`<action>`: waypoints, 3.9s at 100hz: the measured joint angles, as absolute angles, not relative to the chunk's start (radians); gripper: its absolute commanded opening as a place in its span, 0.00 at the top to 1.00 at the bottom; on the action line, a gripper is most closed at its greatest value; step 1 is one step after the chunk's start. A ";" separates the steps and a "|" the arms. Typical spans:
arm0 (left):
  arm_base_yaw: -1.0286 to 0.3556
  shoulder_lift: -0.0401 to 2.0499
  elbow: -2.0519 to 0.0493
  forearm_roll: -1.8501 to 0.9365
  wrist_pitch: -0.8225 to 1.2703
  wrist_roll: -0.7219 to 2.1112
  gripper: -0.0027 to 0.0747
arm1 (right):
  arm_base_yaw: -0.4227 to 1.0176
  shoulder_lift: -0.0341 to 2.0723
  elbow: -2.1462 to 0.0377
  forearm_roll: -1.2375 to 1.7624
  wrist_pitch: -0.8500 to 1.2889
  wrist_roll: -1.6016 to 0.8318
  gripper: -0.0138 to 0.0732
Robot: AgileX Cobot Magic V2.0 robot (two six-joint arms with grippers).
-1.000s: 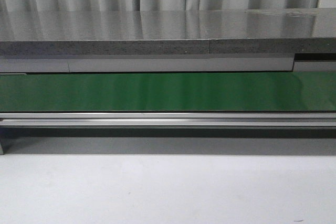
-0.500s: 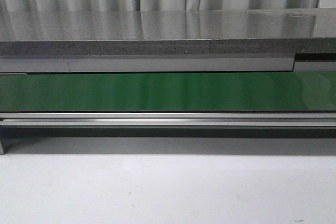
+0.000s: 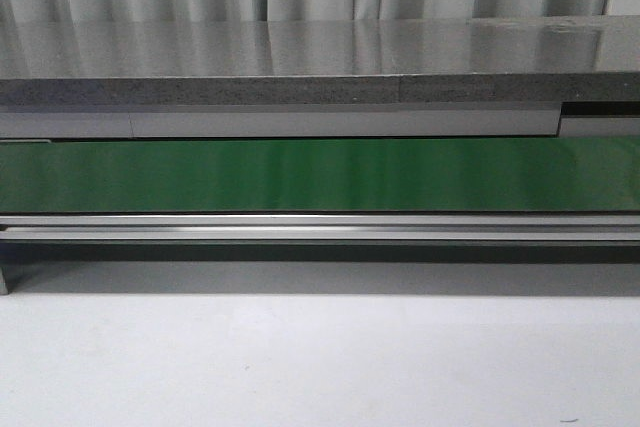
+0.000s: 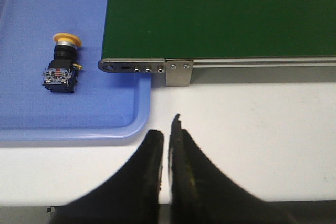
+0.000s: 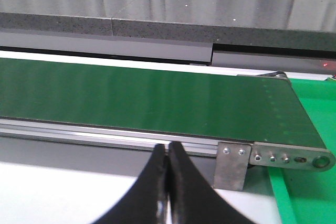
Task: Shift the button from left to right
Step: 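Move the left gripper down toward the yellow-capped button in the blue tray, then close the left gripper on the black body of the yellow button, then lift the button with the left gripper and carry it over the belt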
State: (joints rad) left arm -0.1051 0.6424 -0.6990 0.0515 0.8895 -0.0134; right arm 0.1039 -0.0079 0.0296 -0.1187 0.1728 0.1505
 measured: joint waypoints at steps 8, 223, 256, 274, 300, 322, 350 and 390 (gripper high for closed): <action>-0.105 0.642 -0.699 0.051 0.890 -0.013 0.78 | 0.104 -0.008 0.030 -0.119 0.173 0.150 0.92; 0.306 1.881 -1.306 0.062 0.811 0.055 0.19 | 0.104 -0.008 0.030 -0.119 0.173 0.150 0.92; 0.306 1.946 -1.308 0.027 0.809 0.088 0.20 | 0.104 -0.008 0.030 -0.119 0.173 0.150 0.92; 0.306 1.954 -1.308 0.027 0.803 0.092 0.31 | 0.104 -0.008 0.030 -0.119 0.173 0.150 0.92; 0.306 1.975 -1.310 0.022 0.795 0.092 0.62 | 0.104 -0.008 0.030 -0.119 0.173 0.150 0.92; 0.306 1.987 -1.321 0.017 0.808 0.092 0.88 | 0.104 -0.008 0.030 -0.119 0.173 0.150 0.92; 0.306 1.941 -1.377 0.013 0.859 0.098 0.96 | 0.104 -0.008 0.030 -0.119 0.173 0.150 0.92; 0.236 1.754 -1.395 -0.218 0.897 0.245 0.96 | 0.104 -0.008 0.030 -0.119 0.173 0.150 0.92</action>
State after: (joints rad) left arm 0.2364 1.7535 -1.3946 -0.2181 0.8967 0.2453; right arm 0.1039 -0.0079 0.0296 -0.1187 0.1728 0.1505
